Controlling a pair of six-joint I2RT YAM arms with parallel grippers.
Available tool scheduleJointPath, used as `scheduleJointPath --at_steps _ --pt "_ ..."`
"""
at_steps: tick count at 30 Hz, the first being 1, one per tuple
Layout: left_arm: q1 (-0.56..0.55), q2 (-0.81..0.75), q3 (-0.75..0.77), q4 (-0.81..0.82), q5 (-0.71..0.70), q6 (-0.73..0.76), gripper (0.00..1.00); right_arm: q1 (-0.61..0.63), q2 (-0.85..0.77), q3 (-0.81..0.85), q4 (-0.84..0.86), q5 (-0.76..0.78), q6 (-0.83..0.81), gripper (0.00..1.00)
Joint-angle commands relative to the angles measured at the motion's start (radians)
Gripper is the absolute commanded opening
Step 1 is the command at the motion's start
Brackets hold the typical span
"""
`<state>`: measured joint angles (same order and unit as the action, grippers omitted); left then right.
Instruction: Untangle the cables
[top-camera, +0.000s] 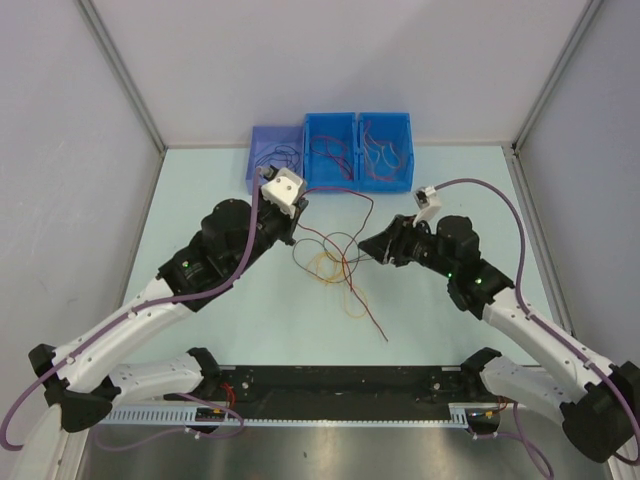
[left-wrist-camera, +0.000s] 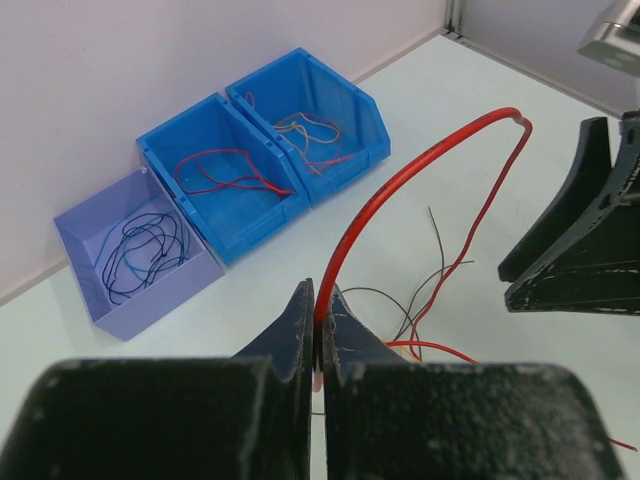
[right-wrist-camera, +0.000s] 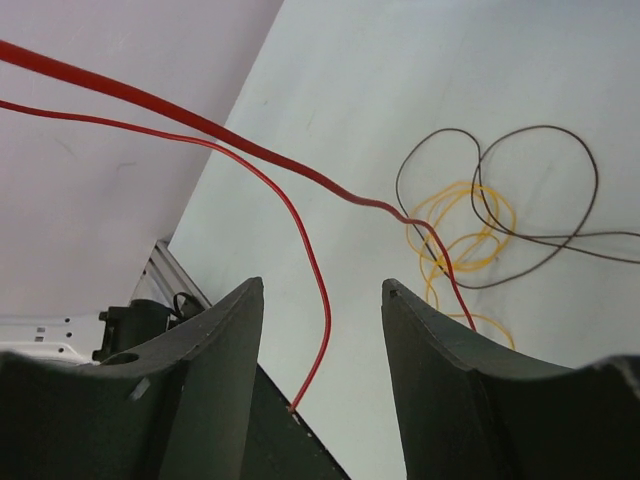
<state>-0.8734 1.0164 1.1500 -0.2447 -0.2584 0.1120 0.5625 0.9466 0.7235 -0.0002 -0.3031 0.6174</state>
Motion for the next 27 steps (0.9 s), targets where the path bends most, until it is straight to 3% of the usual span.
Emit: scheduleJointPath --at_steps 1,5,7,10,12,17,19,23,26,27 --pt "0.007 -0.010 0.019 0.013 0.004 -0.018 0.00 0.019 0.060 0.010 0.189 0.022 -0.008 0.55" --pt "0.008 -0.010 0.010 0.015 0.005 -0.021 0.00 0.016 0.115 0.027 0.239 0.042 -0.021 0.50" --pt "0.008 -0.013 0.002 0.016 0.005 -0.023 0.00 0.017 0.153 0.051 0.247 0.045 -0.031 0.43" --pt "0.008 -0.019 -0.007 0.022 0.007 -0.026 0.00 0.019 0.201 0.088 0.246 0.042 -0.045 0.24" --pt "0.010 -0.021 -0.013 0.027 0.011 -0.028 0.00 0.019 0.213 0.103 0.233 0.050 -0.053 0.21" --pt "0.013 -0.030 -0.021 0.027 0.018 -0.029 0.00 0.020 0.231 0.128 0.223 0.074 -0.080 0.25" --pt "0.014 -0.033 -0.024 0.028 0.021 -0.031 0.00 0.025 0.231 0.132 0.215 0.085 -0.088 0.38" --pt "0.016 -0.044 -0.029 0.030 0.024 -0.034 0.00 0.030 0.248 0.143 0.213 0.096 -0.096 0.38" --pt "0.016 -0.047 -0.033 0.030 0.024 -0.032 0.00 0.034 0.262 0.151 0.216 0.098 -0.093 0.24" --pt "0.017 -0.050 -0.036 0.030 0.024 -0.032 0.00 0.037 0.264 0.152 0.218 0.096 -0.093 0.12"
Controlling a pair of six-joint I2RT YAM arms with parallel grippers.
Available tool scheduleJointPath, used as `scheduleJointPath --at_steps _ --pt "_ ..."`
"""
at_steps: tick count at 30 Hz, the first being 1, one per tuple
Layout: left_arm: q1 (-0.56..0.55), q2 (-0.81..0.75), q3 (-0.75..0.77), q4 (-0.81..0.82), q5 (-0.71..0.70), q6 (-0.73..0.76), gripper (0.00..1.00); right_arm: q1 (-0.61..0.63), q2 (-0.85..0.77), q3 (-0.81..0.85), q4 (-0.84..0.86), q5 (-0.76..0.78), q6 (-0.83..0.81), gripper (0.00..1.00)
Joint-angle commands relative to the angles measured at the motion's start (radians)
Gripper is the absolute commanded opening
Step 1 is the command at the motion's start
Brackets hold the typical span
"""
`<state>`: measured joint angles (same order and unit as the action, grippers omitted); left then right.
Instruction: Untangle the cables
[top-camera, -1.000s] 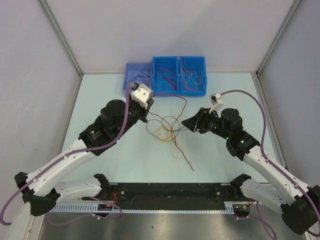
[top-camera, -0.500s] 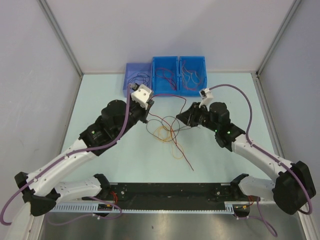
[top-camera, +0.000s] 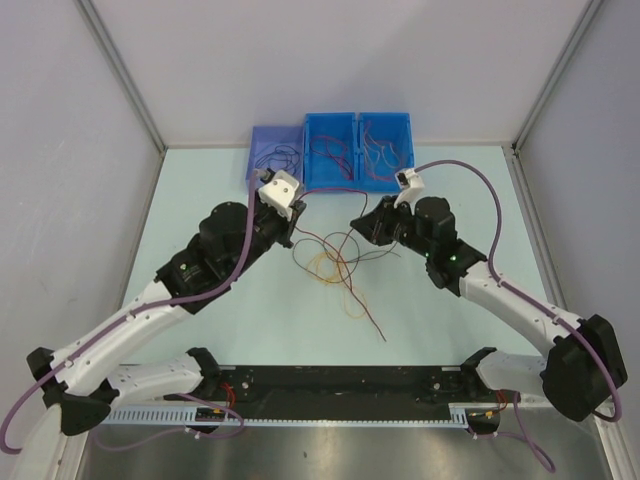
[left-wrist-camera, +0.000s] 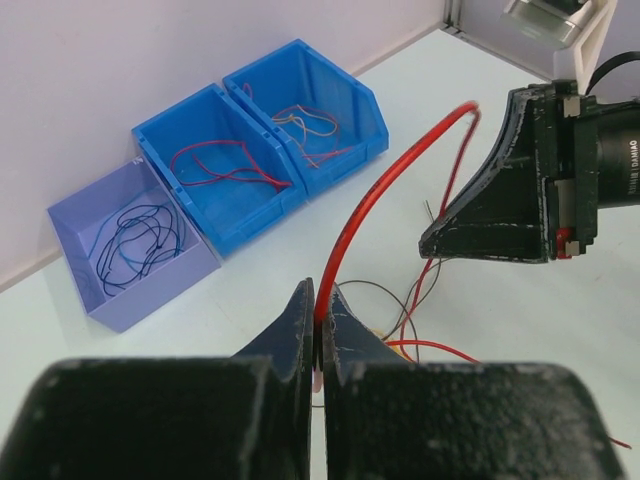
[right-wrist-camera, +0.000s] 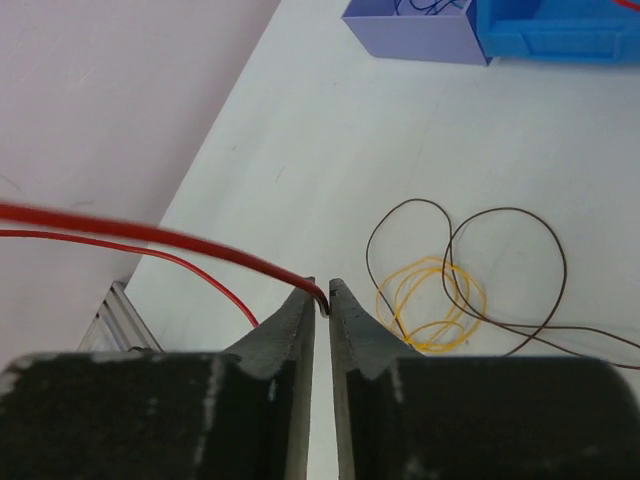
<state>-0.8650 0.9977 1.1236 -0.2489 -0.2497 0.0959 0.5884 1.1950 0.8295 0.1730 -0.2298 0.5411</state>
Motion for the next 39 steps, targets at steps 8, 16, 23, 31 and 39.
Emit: scheduleJointPath --at_steps 8,16,23,31,39 --pt "0.030 -0.002 -0.007 0.043 0.024 -0.019 0.00 0.019 -0.006 0.149 0.020 0.026 -0.032 0.00" --pt "0.055 0.081 0.019 0.071 0.076 -0.031 0.00 0.002 0.057 0.377 0.025 -0.046 -0.024 0.00" --pt "0.063 0.082 -0.008 0.131 0.113 -0.056 0.05 -0.001 0.071 0.437 0.030 -0.095 0.036 0.00" --pt "0.064 0.053 -0.057 0.195 0.142 -0.050 0.07 0.001 0.057 0.441 0.025 -0.128 0.062 0.00" --pt "0.064 0.073 -0.070 0.223 0.156 -0.068 0.10 0.001 0.066 0.451 0.057 -0.147 0.088 0.00"
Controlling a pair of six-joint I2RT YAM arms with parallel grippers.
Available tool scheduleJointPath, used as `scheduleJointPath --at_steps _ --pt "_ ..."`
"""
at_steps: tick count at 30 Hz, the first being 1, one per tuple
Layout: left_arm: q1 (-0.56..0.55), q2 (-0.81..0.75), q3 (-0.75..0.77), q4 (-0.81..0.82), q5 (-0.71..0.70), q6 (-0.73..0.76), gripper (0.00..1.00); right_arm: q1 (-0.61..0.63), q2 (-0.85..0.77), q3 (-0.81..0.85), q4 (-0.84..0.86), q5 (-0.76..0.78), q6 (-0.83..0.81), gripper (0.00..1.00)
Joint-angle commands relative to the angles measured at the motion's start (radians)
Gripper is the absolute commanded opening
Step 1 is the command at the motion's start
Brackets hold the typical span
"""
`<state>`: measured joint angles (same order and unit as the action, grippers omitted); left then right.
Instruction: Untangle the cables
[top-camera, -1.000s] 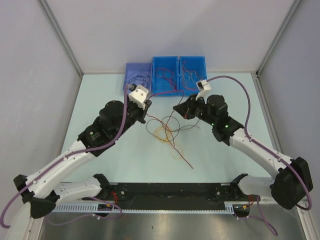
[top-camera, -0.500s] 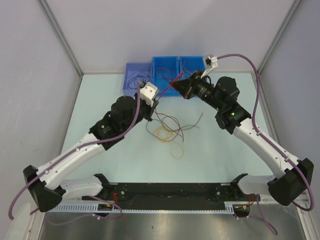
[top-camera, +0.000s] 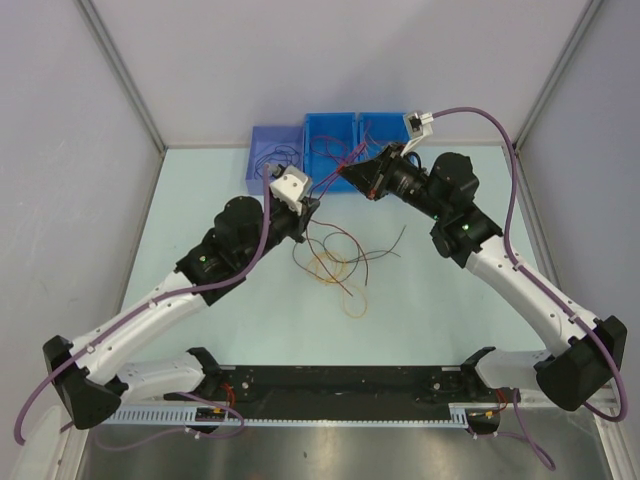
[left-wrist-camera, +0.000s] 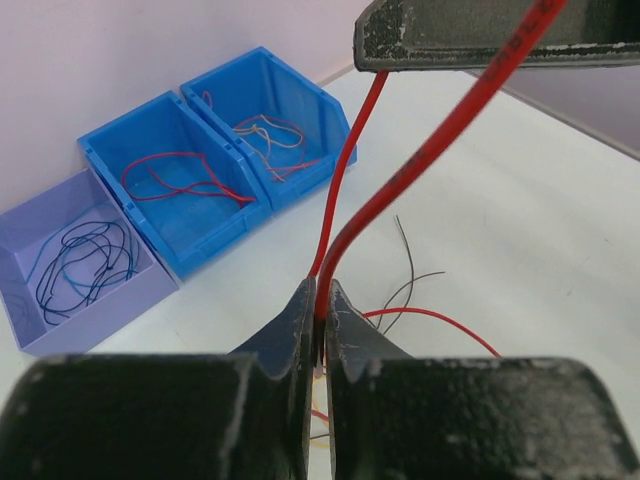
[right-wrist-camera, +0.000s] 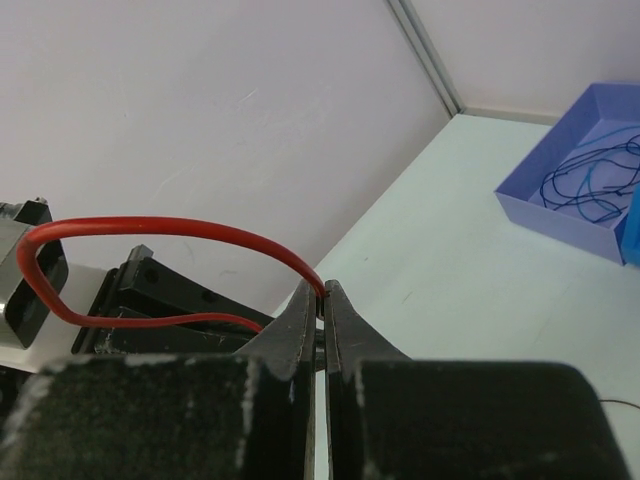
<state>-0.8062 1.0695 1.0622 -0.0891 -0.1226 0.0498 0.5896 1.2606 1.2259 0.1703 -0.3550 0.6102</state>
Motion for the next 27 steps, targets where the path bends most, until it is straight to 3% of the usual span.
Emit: scheduleJointPath --at_steps 1,17,27 --pt "0.007 0.004 -0.010 0.066 0.032 -0.024 0.11 -0.001 -0.001 0.057 0.060 -0.024 0.020 0.00" --pt "0.006 0.041 -0.011 0.084 0.049 -0.005 0.24 0.027 -0.009 0.061 0.031 -0.055 0.057 0.00" --pt "0.006 0.038 -0.011 0.111 0.020 -0.004 0.26 0.033 -0.012 0.061 0.037 -0.071 0.085 0.00"
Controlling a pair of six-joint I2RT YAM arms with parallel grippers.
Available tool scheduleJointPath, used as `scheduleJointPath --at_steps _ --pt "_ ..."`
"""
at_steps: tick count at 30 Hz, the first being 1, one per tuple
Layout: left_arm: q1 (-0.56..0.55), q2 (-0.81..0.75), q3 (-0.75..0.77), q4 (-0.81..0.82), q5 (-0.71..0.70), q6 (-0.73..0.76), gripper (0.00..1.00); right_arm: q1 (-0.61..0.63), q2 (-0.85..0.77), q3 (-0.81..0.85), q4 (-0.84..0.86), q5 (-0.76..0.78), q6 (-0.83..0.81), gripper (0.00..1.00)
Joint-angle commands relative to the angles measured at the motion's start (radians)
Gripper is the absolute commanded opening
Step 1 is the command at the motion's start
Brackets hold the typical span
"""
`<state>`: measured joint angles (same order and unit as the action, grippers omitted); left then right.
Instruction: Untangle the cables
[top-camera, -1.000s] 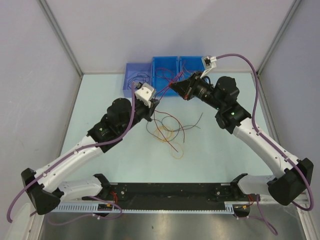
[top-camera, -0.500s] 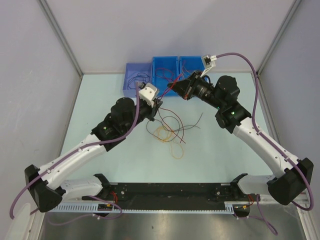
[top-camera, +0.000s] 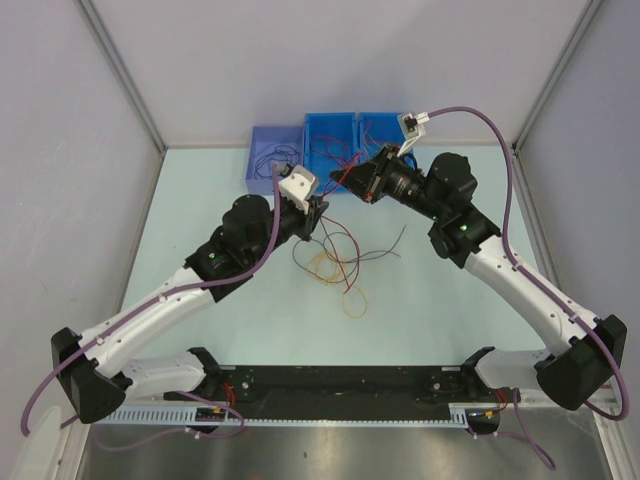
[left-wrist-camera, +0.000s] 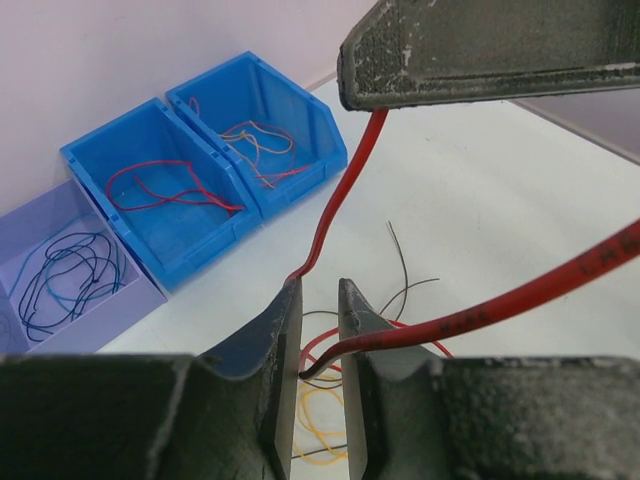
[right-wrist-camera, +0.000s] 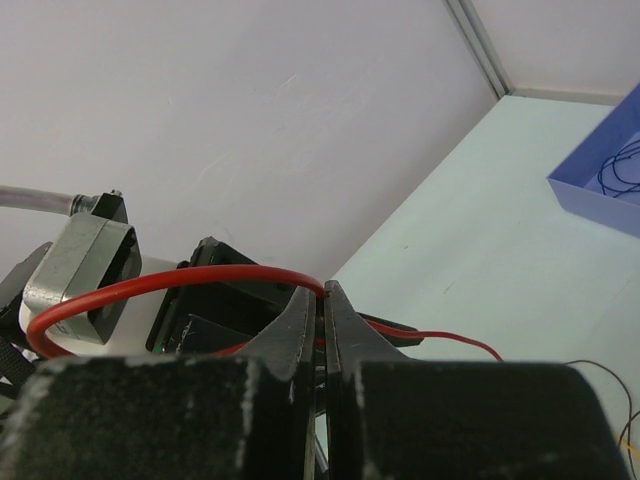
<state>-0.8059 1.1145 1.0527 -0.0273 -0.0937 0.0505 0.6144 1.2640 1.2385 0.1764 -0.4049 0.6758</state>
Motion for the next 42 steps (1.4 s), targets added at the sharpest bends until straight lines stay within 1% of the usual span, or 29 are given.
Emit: scheduleJointPath --at_steps 1,6,10,13,15,16,18,21,23,24,26,27,28,29,30,31,33,34,35,36,38,41,42 --pt "0.007 -0.005 -0.003 0.047 -0.014 -0.003 0.27 0.008 -0.015 0.049 0.031 -0.025 0.024 0.00" --pt "0.005 0.005 0.004 0.038 -0.044 0.012 0.28 0.008 -0.015 0.049 0.025 -0.037 0.044 0.00" --pt "0.005 0.007 0.006 0.035 -0.115 0.032 0.32 0.002 -0.015 0.049 0.023 -0.064 0.071 0.00" --pt "0.007 0.002 0.003 0.035 -0.143 0.035 0.33 -0.019 0.001 0.079 -0.041 -0.089 0.102 0.00" --pt "0.005 -0.007 -0.009 0.043 -0.123 0.031 0.27 -0.024 0.006 0.079 -0.057 -0.100 0.113 0.00" --pt "0.005 -0.013 -0.014 0.055 -0.100 0.022 0.16 -0.024 0.005 0.081 -0.055 -0.098 0.111 0.00" --pt "0.005 -0.027 -0.031 0.069 -0.083 0.015 0.01 -0.022 0.011 0.081 -0.052 -0.098 0.116 0.00" --pt "0.005 -0.039 -0.046 0.090 -0.048 0.005 0.00 -0.024 0.015 0.081 -0.057 -0.092 0.119 0.00" --pt "0.007 -0.033 -0.042 0.084 -0.054 0.002 0.00 -0.025 0.014 0.081 -0.072 -0.071 0.110 0.33" --pt "0.007 -0.028 -0.030 0.079 -0.064 0.002 0.00 -0.028 0.008 0.081 -0.106 -0.055 0.093 0.61" --pt "0.007 -0.001 -0.011 0.061 -0.113 0.000 0.01 -0.041 -0.008 0.081 -0.156 0.017 0.068 0.79" --pt "0.010 0.011 0.013 0.055 -0.124 0.000 0.00 -0.047 -0.026 0.081 -0.246 0.059 0.053 0.85" --pt "0.011 0.039 0.027 0.050 -0.130 0.002 0.00 -0.054 -0.037 0.081 -0.296 0.168 0.035 0.86" --pt "0.016 0.051 0.042 0.049 -0.136 0.002 0.00 -0.067 -0.044 0.081 -0.346 0.223 0.031 0.87" --pt "0.028 0.070 0.082 0.035 -0.138 0.000 0.00 -0.093 -0.057 0.079 -0.444 0.273 0.028 0.88" --pt "0.034 0.083 0.102 0.035 -0.139 -0.001 0.00 -0.108 -0.063 0.069 -0.484 0.352 0.031 0.89" --pt "0.054 0.126 0.159 0.035 -0.135 -0.001 0.00 -0.151 -0.080 0.033 -0.555 0.405 0.042 0.89" --pt "0.062 0.139 0.177 0.035 -0.129 -0.001 0.00 -0.163 -0.100 0.009 -0.560 0.454 0.047 0.89" --pt "0.068 0.172 0.197 0.033 -0.123 0.000 0.00 -0.172 -0.112 -0.060 -0.558 0.468 0.053 0.89" --pt "0.086 0.186 0.235 0.035 -0.115 0.000 0.00 -0.182 -0.124 -0.094 -0.545 0.477 0.057 0.89" --pt "0.103 0.224 0.280 0.033 -0.106 0.002 0.00 -0.202 -0.155 -0.213 -0.516 0.477 0.074 0.88" --pt "0.142 0.301 0.366 0.040 -0.078 0.005 0.00 -0.205 -0.185 -0.333 -0.437 0.466 0.090 0.87" --pt "0.161 0.342 0.401 0.047 -0.071 0.003 0.00 -0.205 -0.190 -0.420 -0.375 0.453 0.094 0.83"
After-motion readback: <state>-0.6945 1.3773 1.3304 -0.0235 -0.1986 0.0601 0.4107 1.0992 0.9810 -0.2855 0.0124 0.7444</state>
